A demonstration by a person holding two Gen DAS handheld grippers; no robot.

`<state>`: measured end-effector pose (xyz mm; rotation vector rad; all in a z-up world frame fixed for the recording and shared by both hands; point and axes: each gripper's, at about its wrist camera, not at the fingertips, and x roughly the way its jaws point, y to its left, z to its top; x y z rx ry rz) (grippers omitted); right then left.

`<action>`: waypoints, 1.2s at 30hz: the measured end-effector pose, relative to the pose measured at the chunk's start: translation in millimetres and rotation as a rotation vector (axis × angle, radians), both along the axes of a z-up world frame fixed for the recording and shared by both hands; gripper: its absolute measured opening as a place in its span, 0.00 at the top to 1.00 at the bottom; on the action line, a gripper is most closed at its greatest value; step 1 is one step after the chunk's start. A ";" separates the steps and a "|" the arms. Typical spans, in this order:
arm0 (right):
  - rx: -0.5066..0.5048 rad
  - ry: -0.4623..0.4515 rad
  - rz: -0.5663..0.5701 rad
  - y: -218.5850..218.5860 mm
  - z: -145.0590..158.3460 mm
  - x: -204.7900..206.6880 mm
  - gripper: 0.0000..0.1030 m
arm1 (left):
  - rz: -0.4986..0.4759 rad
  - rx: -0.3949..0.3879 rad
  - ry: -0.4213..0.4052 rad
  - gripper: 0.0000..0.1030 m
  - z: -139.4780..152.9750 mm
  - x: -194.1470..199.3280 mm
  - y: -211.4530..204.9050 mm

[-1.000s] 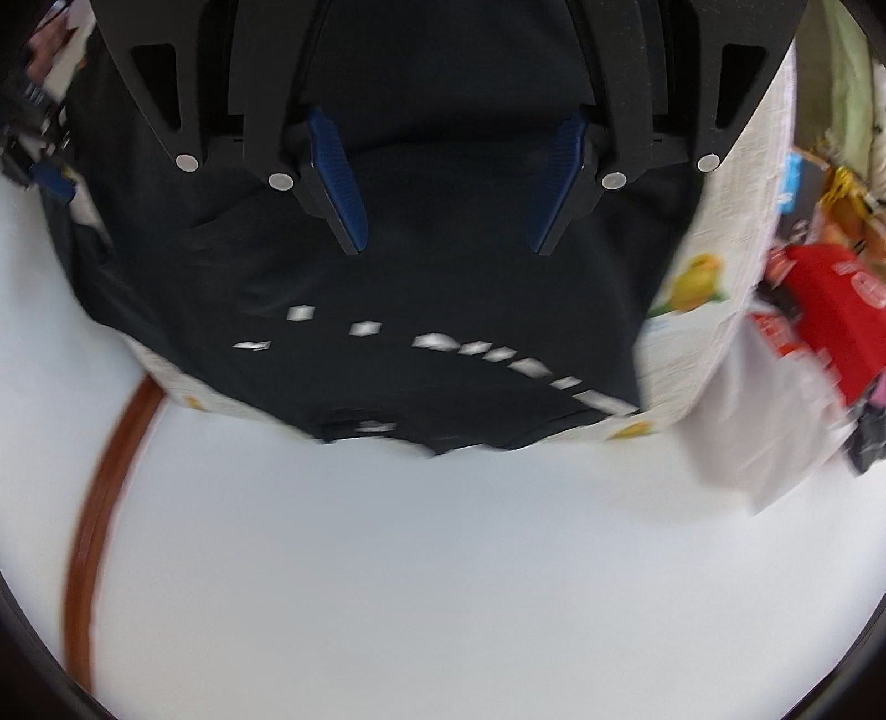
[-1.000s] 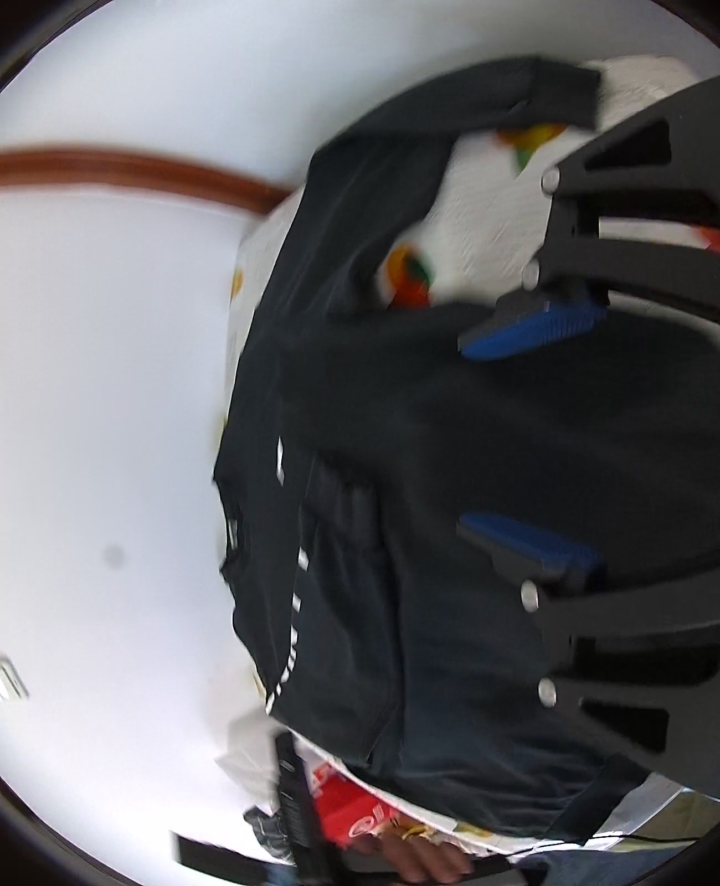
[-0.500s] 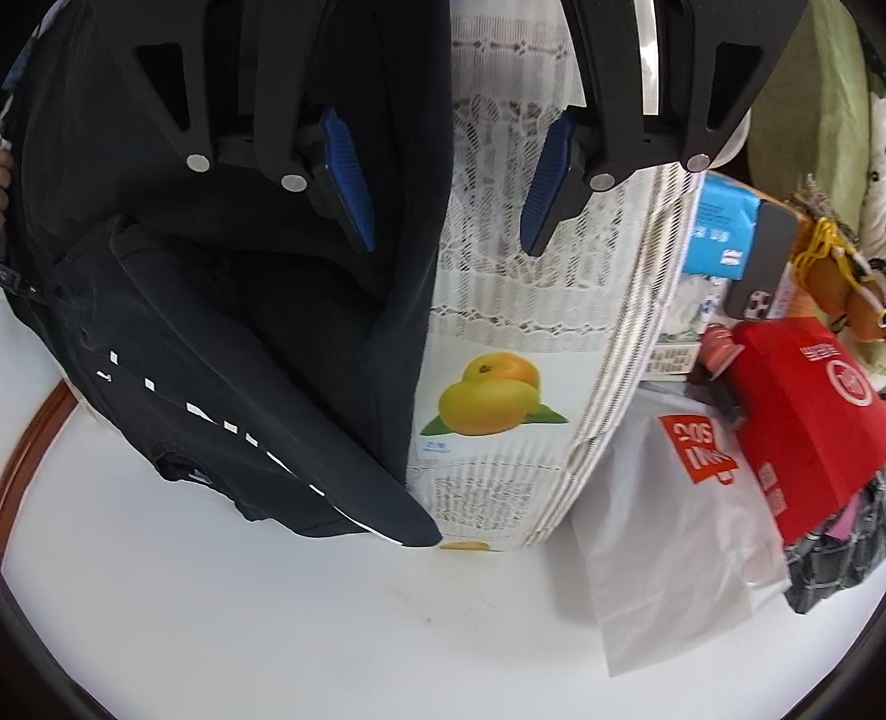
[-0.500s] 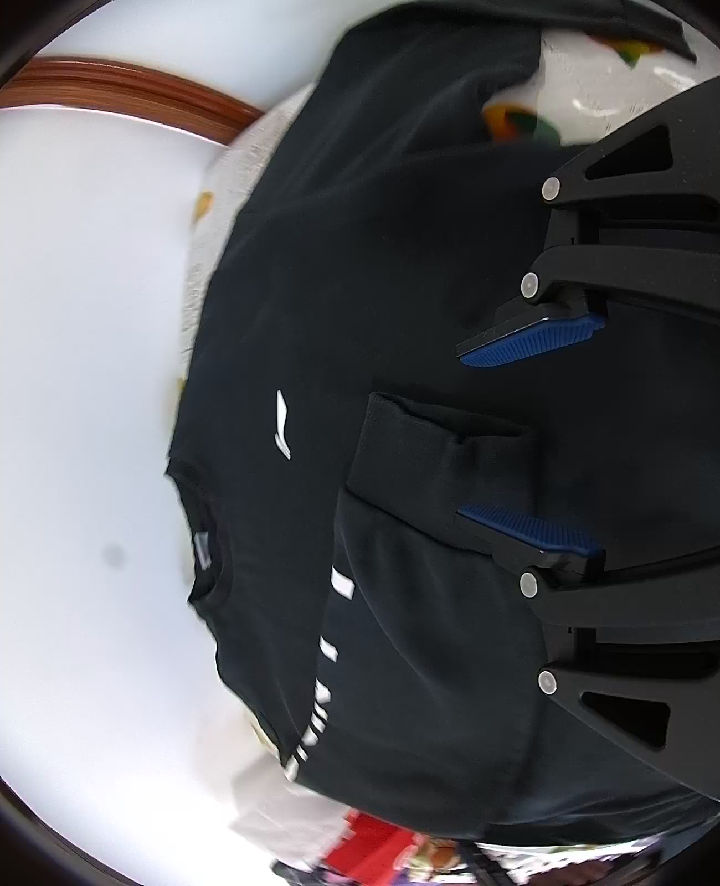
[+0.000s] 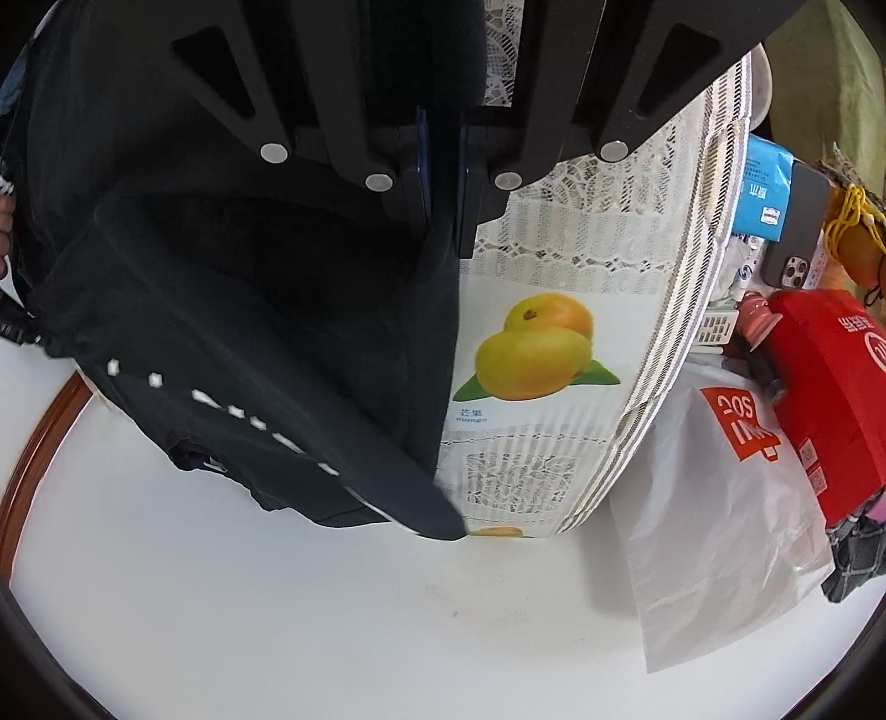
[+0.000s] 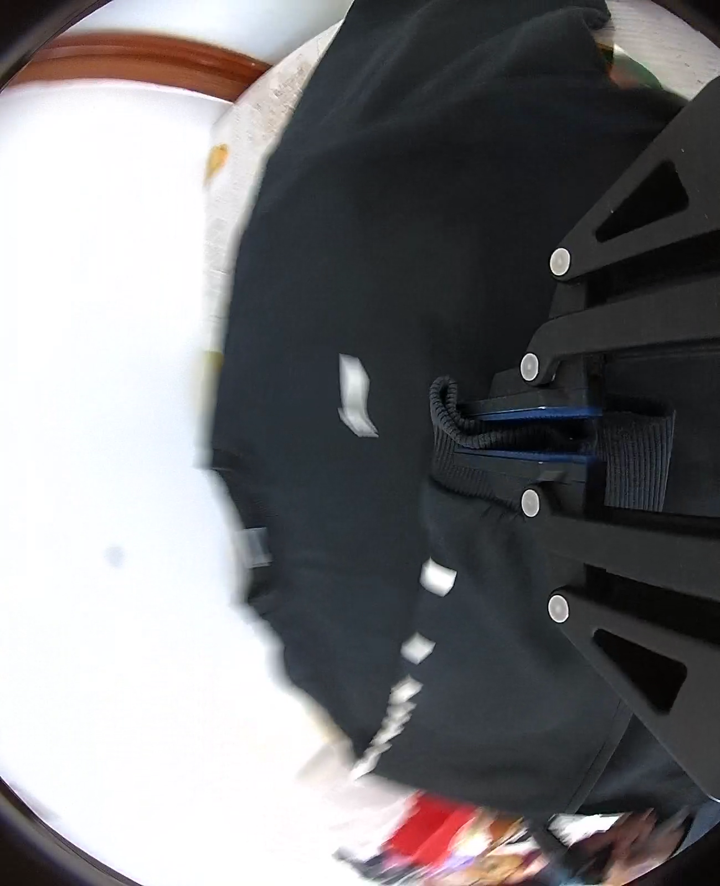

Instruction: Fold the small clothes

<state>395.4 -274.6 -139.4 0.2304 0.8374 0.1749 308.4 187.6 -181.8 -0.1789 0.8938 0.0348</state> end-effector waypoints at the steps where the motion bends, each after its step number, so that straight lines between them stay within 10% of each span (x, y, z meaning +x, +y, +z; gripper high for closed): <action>1: 0.000 -0.036 -0.036 -8.1 9.4 -1.5 0.92 | 0.006 -0.005 0.000 0.93 0.0 -1.2 2.0; 20: -0.151 0.113 -0.182 -62.7 -32.8 -8.6 0.84 | 0.041 -0.020 0.044 0.91 1.6 -8.5 3.7; 36: -0.271 0.094 -0.128 -84.7 -24.1 -185.5 0.59 | -0.012 -0.012 0.098 0.61 0.6 -105.2 -21.2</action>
